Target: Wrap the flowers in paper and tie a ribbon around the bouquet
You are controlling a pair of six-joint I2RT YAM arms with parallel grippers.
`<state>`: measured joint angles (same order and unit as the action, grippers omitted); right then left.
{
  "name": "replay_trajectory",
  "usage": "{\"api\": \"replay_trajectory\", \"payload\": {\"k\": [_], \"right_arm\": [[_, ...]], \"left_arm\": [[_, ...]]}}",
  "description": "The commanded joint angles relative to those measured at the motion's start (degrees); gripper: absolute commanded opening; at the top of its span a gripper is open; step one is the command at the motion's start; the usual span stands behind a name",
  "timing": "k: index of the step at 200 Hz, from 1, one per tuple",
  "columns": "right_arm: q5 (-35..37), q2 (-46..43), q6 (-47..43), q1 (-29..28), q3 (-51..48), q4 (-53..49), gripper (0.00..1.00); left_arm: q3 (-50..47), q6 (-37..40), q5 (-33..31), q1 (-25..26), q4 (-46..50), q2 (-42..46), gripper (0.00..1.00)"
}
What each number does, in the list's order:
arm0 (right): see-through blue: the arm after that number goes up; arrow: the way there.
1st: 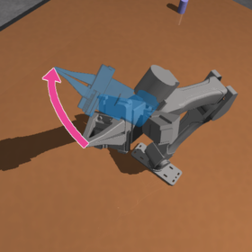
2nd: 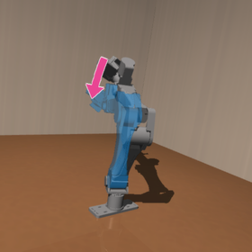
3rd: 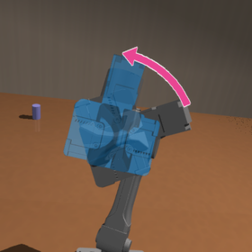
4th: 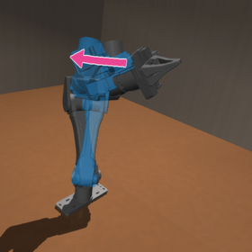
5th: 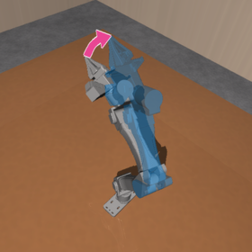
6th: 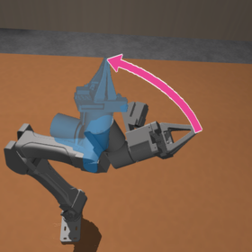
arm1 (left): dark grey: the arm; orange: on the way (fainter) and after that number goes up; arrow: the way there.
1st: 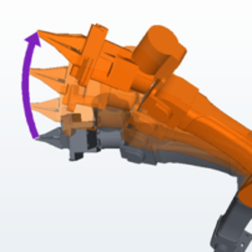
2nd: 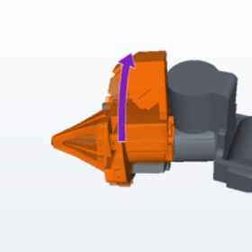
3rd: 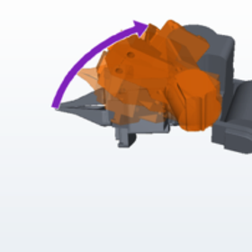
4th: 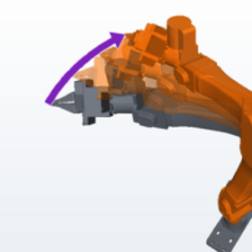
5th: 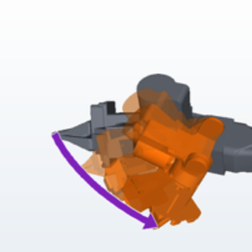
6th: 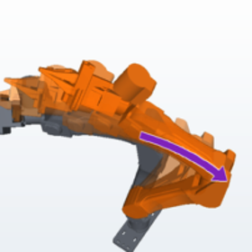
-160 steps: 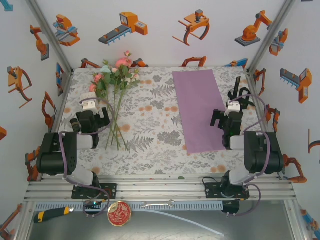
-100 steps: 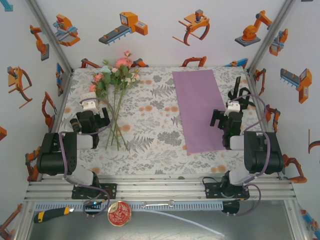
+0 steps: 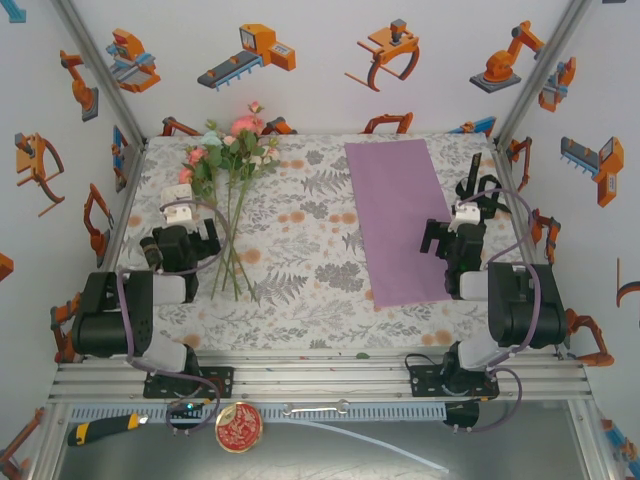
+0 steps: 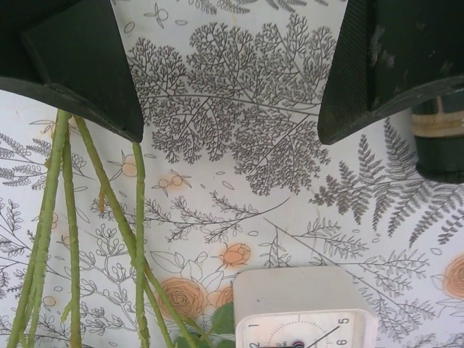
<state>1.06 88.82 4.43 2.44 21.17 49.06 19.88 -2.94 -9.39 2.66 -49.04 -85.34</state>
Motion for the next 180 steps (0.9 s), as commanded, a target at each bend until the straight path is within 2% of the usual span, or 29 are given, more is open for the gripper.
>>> {"api": "replay_trajectory", "payload": {"k": [1, 20, 28, 39, 57, 70, 82, 94, 119, 147, 180], "right_arm": [[0.57, -1.40, 0.08, 0.36, 1.29, -0.08, 0.99], [0.58, -8.22, -0.15, 0.38, 1.23, -5.26, 0.96], [1.32, -13.12, 0.53, 0.29, 2.66, -12.82, 0.95], [3.63, -19.06, 7.08, 0.37, 6.70, -25.88, 0.96], [1.84, -22.36, 13.45, 0.55, 15.63, -46.60, 0.97], [-1.93, -19.65, 15.08, 1.58, 22.12, -57.33, 0.97], [-8.38, -15.95, 15.64, 3.90, 26.03, -62.04, 0.97], [-14.82, -12.20, 16.80, 7.54, 28.34, -63.77, 0.96], [-22.57, -7.13, 19.62, 14.54, 29.29, -63.67, 0.95], [-23.48, -3.11, 20.25, 18.67, 28.41, -63.83, 0.96], [-21.87, -0.51, 19.17, 19.13, 27.28, -65.08, 0.96]], "left_arm": [[-0.14, 0.17, -3.42, 0.33, 2.77, 6.41, 0.97], [0.14, 0.89, -8.73, 1.55, 11.18, 14.91, 0.97], [0.86, 0.25, -11.02, 2.63, 16.43, 19.58, 0.97], [3.47, -3.90, -13.69, 4.78, 26.61, 25.63, 0.97], [11.17, -17.41, -9.78, 6.99, 44.28, 31.10, 1.00], [16.15, -25.07, -4.25, 9.83, 51.09, 30.51, 0.98], [20.82, -28.58, -0.29, 14.44, 55.35, 27.29, 0.97], [25.79, -29.62, 0.17, 21.13, 57.97, 23.20, 0.95], [32.50, -32.19, 1.75, 34.05, 55.61, 11.11, 0.92], [40.58, -34.04, 3.49, 42.71, 52.55, -4.81, 0.90], [49.26, -35.03, 7.19, 47.22, 49.80, -18.10, 0.88]]}}
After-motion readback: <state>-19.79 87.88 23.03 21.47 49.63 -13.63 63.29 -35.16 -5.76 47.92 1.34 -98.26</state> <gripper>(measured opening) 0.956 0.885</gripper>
